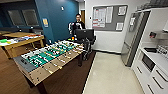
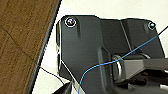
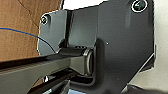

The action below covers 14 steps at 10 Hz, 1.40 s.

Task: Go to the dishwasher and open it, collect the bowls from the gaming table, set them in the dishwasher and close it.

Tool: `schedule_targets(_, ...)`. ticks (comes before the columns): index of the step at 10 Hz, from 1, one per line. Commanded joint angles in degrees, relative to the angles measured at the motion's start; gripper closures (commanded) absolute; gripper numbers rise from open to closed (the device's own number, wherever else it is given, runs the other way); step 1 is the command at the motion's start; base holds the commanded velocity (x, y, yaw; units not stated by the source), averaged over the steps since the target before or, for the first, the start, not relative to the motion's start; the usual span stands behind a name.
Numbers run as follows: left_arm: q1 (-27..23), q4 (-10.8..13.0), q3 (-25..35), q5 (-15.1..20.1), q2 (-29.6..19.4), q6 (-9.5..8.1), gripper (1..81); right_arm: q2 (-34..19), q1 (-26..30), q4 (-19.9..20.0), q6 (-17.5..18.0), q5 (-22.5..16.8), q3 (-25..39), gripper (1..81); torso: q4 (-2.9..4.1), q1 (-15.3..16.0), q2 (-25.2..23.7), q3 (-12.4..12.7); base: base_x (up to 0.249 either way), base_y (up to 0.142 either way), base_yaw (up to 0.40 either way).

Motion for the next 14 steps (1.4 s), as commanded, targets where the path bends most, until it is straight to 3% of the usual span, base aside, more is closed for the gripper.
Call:
schedule_targets(1,-1.4,0.9,0.0,2.6,-0.4,0.35,1.0,-0.3,2.0,-0.4,-0.2,-3.5,0.1,1.0,0.0,0.0,0.0,0.0,0.0,0.0,0.348)
schedule_targets(14,-1.4,0.9,-3.2,2.6,1.8,0.43,1.0,3.2,1.9,-0.6,-0.4,-3.4,-4.3,1.0,0.0,0.0,0.0,0.0,0.0,0.0,0.35)
